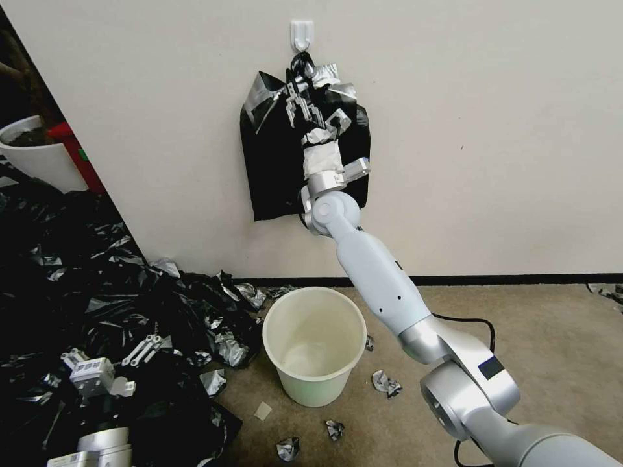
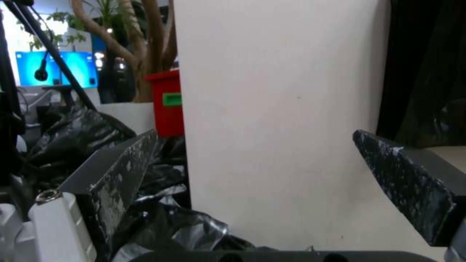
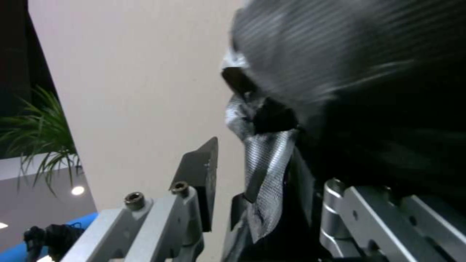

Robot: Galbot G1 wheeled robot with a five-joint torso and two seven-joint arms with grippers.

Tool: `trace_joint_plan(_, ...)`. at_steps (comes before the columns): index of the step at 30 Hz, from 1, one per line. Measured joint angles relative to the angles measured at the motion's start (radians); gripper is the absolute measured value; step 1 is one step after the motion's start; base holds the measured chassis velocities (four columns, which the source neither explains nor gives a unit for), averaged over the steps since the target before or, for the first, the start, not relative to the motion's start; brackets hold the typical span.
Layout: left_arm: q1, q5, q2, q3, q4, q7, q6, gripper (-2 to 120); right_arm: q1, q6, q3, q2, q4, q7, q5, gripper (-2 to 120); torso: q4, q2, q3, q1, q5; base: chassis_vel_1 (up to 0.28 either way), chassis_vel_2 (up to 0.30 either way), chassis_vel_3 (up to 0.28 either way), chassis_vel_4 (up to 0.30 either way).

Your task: Place a trash bag onto the trash bin.

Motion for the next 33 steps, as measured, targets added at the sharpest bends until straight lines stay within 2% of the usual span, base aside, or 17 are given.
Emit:
trace_joint_plan(5,-0.003,0.000,0.002,0.000,0.006,0.000,-0.001,100,0.003,-0.001,0.008,0.000,-0.015,-0.001,0.000,26,0.0001,0.000,0.000,0.000,0.0000,0.000,0.000,0.000,0.000)
trace_joint_plan(9,-0.007,0.000,0.002,0.001,0.014,0.000,-0.003,100,0.004,-0.005,0.018,0.000,-0.023,-0.017,0.000,8,0.0001,0.000,0.000,0.000,0.0000,0.000,0.000,0.000,0.000)
trace_joint_plan(10,-0.007,0.000,0.002,0.001,0.014,0.000,-0.003,100,0.004,-0.005,0.018,0.000,-0.023,-0.017,0.000,8,0.0001,0.000,0.000,0.000,0.0000,0.000,0.000,0.000,0.000)
trace_joint_plan(12,-0.008,0.000,0.002,0.001,0.016,0.000,-0.004,100,0.005,-0.008,0.022,0.000,-0.023,-0.030,0.007,0,0.0000,0.000,0.000,0.000,0.0000,0.000,0.000,0.000,0.000)
trace_joint_plan(20,-0.009,0.000,0.003,0.000,0.021,0.000,-0.004,100,-0.003,-0.028,0.026,0.000,-0.001,-0.137,0.069,0,0.0000,0.000,0.000,0.000,0.0000,0.000,0.000,0.000,0.000)
trace_joint_plan(23,-0.010,0.000,0.004,-0.001,0.022,0.000,-0.005,100,-0.030,-0.055,0.020,0.000,0.030,-0.272,0.092,0,0.0000,0.000,0.000,0.000,0.0000,0.000,0.000,0.000,0.000)
trace_joint_plan(24,-0.010,0.000,0.004,-0.001,0.022,0.000,-0.005,100,-0.030,-0.055,0.020,0.000,0.030,-0.272,0.092,0,0.0000,0.000,0.000,0.000,0.0000,0.000,0.000,0.000,0.000)
trace_joint_plan(26,-0.011,0.000,0.004,-0.001,0.025,0.000,-0.005,100,-0.058,-0.076,0.014,0.000,0.047,-0.379,0.102,0,0.0001,0.000,0.000,0.000,-0.0001,0.000,0.000,0.000,0.000)
trace_joint_plan(27,-0.011,0.000,0.004,-0.001,0.025,0.000,-0.005,100,-0.058,-0.076,0.014,0.000,0.047,-0.379,0.102,0,0.0001,0.000,0.000,0.000,-0.0001,0.000,0.000,0.000,0.000)
trace_joint_plan(30,-0.014,-0.001,0.004,-0.001,0.030,0.000,-0.006,100,-0.096,-0.100,0.009,0.000,0.059,-0.491,0.109,0,0.0001,0.000,0.000,0.000,0.0000,0.000,0.000,0.000,0.000)
trace_joint_plan(31,-0.014,-0.001,0.004,-0.001,0.030,0.000,-0.006,100,-0.096,-0.100,0.009,0.000,0.059,-0.491,0.109,0,0.0001,0.000,0.000,0.000,0.0000,0.000,0.000,0.000,0.000)
trace_joint_plan(33,-0.016,-0.001,0.004,-0.001,0.035,0.000,-0.007,100,-0.134,-0.129,0.007,0.000,0.064,-0.585,0.113,0,0.0000,0.000,0.000,0.000,0.0000,0.000,0.000,0.000,0.000)
